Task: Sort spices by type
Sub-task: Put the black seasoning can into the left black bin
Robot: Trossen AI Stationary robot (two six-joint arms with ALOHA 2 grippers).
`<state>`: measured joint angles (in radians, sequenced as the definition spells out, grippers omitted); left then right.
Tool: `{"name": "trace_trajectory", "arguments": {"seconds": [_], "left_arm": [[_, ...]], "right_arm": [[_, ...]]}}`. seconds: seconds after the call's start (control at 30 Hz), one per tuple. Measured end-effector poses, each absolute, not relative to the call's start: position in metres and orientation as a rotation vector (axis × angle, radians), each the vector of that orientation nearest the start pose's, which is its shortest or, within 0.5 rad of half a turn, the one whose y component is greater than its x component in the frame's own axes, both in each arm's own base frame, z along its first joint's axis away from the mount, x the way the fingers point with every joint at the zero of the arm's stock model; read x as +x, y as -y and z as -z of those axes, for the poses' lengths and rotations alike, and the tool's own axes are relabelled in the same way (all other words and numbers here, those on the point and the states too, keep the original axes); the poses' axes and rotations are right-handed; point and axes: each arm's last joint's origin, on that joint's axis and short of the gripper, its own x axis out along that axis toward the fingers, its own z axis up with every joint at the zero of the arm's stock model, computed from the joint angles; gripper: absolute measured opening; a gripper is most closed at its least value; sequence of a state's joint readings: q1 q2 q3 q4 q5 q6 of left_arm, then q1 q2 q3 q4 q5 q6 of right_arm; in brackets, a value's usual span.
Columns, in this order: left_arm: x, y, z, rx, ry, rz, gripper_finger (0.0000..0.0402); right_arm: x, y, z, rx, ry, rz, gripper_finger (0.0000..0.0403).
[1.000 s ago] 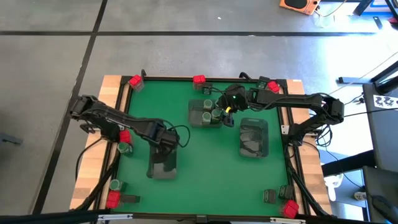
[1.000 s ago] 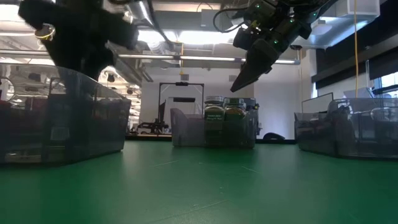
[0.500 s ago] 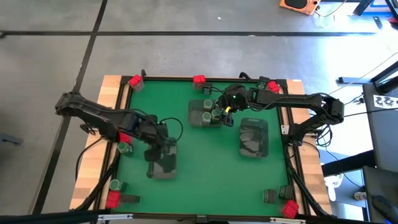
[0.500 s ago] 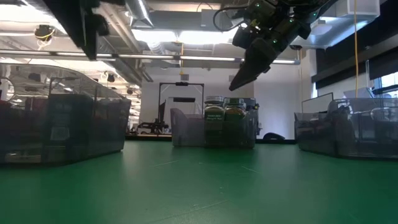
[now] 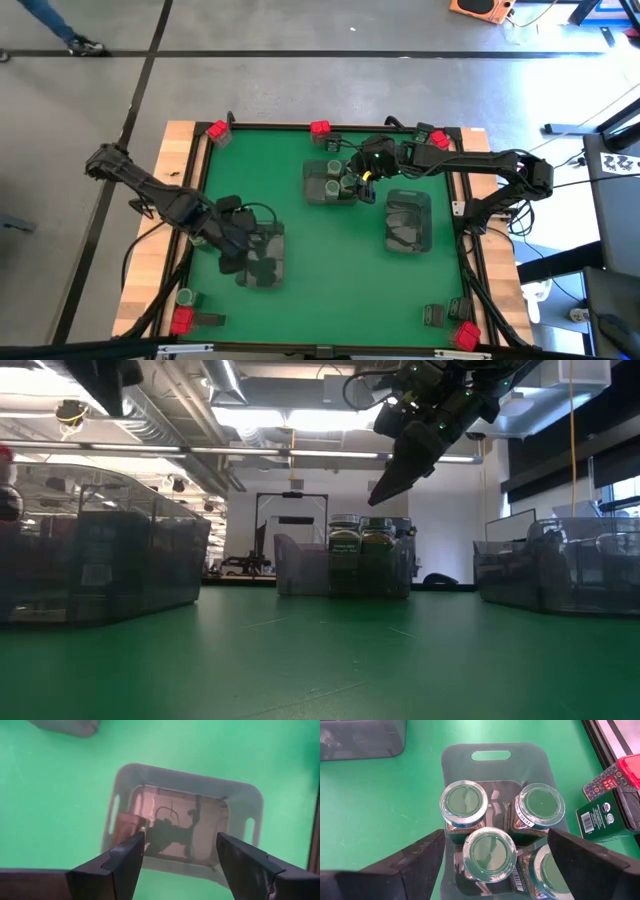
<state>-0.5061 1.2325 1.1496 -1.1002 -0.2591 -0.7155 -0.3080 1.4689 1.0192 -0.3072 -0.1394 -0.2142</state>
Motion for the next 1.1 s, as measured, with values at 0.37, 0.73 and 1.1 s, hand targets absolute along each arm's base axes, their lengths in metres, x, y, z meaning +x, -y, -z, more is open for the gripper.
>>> {"name": "trace_trajectory", "arguments": {"seconds": [0.37,0.73,1.1], "left_arm": [[0.173,0.141,-0.305,-0.327,-1.027,-0.162,0.0243],[0.175,0.197,-0.277,-0.411,-1.058,-0.117,0.0223],[0.182,0.234,-0.278,-0.577,-1.045,-0.011,0.0198]], "right_arm": [[0.297,0.09,-0.248,-0.037,-0.749,0.08,0.0351],[0.298,0.091,-0.249,-0.042,-0.727,0.084,0.0351],[0.298,0.091,-0.25,-0.044,-0.722,0.084,0.0351]]}}
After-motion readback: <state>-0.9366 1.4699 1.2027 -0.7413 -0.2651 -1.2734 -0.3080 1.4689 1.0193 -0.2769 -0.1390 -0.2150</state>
